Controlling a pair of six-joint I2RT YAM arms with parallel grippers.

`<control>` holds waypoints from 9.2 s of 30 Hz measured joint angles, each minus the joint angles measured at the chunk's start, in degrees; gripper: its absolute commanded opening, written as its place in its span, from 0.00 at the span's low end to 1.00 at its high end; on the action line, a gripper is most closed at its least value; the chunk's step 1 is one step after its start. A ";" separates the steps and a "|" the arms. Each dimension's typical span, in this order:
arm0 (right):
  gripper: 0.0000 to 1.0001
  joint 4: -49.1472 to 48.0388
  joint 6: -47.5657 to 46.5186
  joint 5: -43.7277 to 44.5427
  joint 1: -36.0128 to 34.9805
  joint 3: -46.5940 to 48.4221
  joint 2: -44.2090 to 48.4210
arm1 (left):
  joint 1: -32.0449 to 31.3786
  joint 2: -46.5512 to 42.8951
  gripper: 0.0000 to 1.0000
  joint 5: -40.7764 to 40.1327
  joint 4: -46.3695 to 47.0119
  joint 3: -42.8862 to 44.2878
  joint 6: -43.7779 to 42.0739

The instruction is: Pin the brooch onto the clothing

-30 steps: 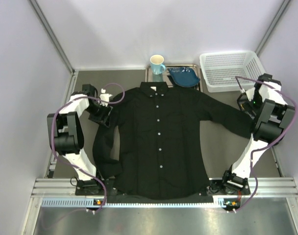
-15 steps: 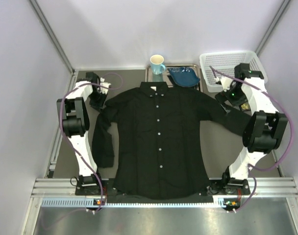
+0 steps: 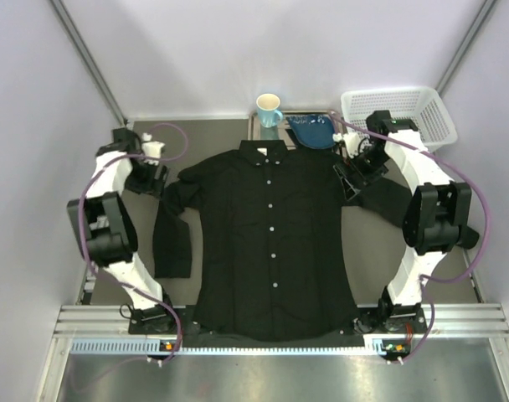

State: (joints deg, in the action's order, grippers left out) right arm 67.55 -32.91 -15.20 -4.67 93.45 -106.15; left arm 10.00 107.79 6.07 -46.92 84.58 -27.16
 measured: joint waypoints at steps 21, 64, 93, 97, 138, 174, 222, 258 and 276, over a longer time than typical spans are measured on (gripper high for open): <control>0.96 -0.02 2.78 -3.96 -0.11 -4.61 0.00 | 7.67 -18.12 0.27 3.21 -2.69 -34.80 0.42; 0.94 -0.46 4.00 -4.63 -0.61 -1.49 -2.93 | 27.39 -11.87 0.61 -25.55 -12.79 -9.22 -24.30; 0.57 -8.50 -5.31 -6.58 -14.43 -20.85 1.57 | -3.93 19.82 0.41 6.43 -2.45 19.19 0.09; 0.55 -9.77 -5.46 -5.99 -15.96 -21.51 0.50 | -3.96 20.87 0.21 4.22 -2.45 20.37 0.15; 0.64 -5.84 1.99 -1.77 10.14 -6.27 8.70 | -3.72 7.45 0.72 10.58 -1.44 23.23 0.50; 0.63 -11.56 1.18 14.49 28.85 -25.11 1.40 | -3.74 6.49 0.72 14.69 -0.63 14.29 3.15; 0.80 -22.60 2.97 -9.38 33.18 6.03 -15.15 | -3.74 -13.64 0.95 31.47 34.51 -3.39 19.93; 0.46 -31.50 3.13 -5.46 30.91 0.26 -16.44 | -3.74 -13.68 0.95 28.55 32.70 -5.18 16.52; 0.37 -28.04 3.06 -8.55 30.27 -2.71 -7.67 | -3.74 -13.68 0.98 29.42 30.58 -4.39 14.34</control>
State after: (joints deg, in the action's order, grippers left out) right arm 39.51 -29.85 -23.75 25.61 90.74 -113.82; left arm 6.26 94.11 35.48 -16.34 80.18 -12.82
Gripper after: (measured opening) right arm 0.445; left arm 0.985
